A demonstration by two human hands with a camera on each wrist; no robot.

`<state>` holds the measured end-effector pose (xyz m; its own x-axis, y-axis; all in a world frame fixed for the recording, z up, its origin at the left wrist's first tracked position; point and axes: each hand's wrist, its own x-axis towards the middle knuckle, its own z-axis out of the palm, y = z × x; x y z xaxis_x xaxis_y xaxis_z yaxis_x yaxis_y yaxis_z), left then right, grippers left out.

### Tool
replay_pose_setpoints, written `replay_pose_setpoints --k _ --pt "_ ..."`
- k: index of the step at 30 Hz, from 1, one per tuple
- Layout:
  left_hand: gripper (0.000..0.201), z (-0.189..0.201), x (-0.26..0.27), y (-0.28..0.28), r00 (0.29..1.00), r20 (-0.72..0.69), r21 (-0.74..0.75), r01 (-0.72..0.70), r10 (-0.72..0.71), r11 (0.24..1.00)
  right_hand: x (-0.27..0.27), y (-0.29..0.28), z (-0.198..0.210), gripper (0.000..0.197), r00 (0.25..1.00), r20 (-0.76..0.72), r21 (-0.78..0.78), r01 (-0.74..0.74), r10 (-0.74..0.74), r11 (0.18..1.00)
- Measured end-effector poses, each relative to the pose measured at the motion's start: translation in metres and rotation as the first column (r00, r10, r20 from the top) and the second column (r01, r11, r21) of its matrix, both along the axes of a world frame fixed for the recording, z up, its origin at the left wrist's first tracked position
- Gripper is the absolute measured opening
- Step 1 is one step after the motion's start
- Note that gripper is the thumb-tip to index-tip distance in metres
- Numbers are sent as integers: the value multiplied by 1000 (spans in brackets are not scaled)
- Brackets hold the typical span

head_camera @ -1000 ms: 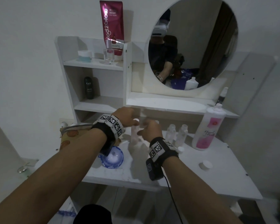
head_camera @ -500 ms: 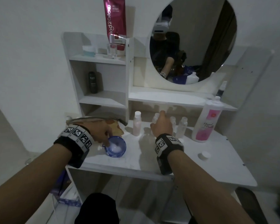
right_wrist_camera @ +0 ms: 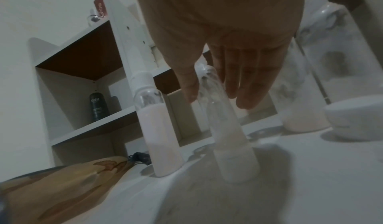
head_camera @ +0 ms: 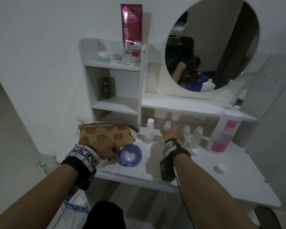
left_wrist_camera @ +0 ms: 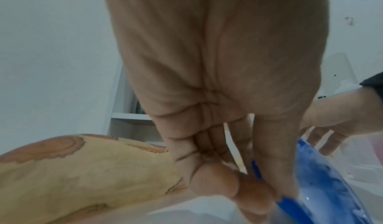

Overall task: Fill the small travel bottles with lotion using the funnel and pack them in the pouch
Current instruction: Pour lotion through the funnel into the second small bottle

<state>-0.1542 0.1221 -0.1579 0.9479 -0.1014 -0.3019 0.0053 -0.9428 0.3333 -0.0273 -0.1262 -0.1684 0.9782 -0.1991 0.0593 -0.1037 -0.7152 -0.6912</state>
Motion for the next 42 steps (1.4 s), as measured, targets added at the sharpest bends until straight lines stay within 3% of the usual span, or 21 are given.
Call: replay_pose_setpoints --k 6,10,15,18,22,31,42 --pt "11 6 -7 3 1000 6 -245 22 -21 969 1 -5 -1 28 999 2 62 -39 39 997" --pt "10 35 -1 -15 997 52 -378 70 -54 923 -3 -11 1 28 996 -3 43 -90 91 995" --pt "13 66 35 -49 996 8 -751 -56 94 658 -1 -18 1 37 991 -32 16 -126 127 992" --pt "9 85 58 -76 992 4 -848 -64 126 526 -3 -21 2 32 991 -41 -4 -130 129 992" --pt "17 98 88 -99 973 -20 -895 -119 228 430 -5 -21 3 31 991 -55 -24 -125 124 992" --pt "19 97 116 -122 945 -88 -863 -231 316 450 -2 -25 3 30 987 -63 -24 -148 147 989" --pt "18 86 120 -122 946 -118 -847 -255 303 466 -5 -27 5 37 988 -51 -16 -147 146 989"
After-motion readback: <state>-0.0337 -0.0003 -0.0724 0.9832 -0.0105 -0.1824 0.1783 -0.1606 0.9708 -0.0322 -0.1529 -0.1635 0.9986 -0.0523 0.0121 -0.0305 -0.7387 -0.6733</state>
